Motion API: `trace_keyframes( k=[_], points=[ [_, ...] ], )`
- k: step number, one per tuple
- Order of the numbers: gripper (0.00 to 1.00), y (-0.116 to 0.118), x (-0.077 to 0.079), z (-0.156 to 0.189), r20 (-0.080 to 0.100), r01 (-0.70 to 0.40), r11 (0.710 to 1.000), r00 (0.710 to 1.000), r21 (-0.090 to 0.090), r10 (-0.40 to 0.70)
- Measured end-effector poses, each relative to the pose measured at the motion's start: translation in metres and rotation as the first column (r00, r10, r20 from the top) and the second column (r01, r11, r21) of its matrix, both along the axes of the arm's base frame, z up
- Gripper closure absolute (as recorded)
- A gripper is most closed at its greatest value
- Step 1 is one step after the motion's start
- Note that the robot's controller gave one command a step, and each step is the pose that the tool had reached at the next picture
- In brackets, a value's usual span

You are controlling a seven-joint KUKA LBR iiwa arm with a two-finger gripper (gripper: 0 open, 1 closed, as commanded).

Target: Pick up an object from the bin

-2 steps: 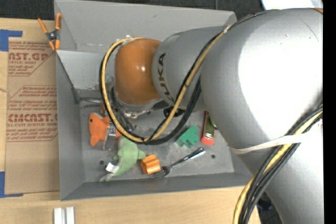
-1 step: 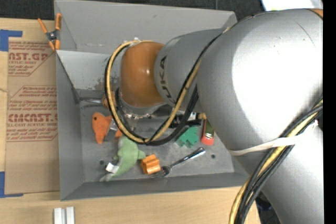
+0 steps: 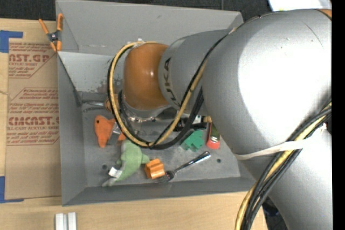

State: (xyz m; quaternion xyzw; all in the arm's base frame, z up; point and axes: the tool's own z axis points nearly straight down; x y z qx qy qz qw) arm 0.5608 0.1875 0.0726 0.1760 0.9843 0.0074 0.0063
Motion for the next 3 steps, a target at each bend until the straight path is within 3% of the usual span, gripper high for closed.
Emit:
trace_keyframes(
  k=[3],
  points=[
    [1.00, -0.0003, -0.0009, 0.0130, -0.003, 0.000, 1.000, 1.000, -0.001, 0.000]
  ],
)
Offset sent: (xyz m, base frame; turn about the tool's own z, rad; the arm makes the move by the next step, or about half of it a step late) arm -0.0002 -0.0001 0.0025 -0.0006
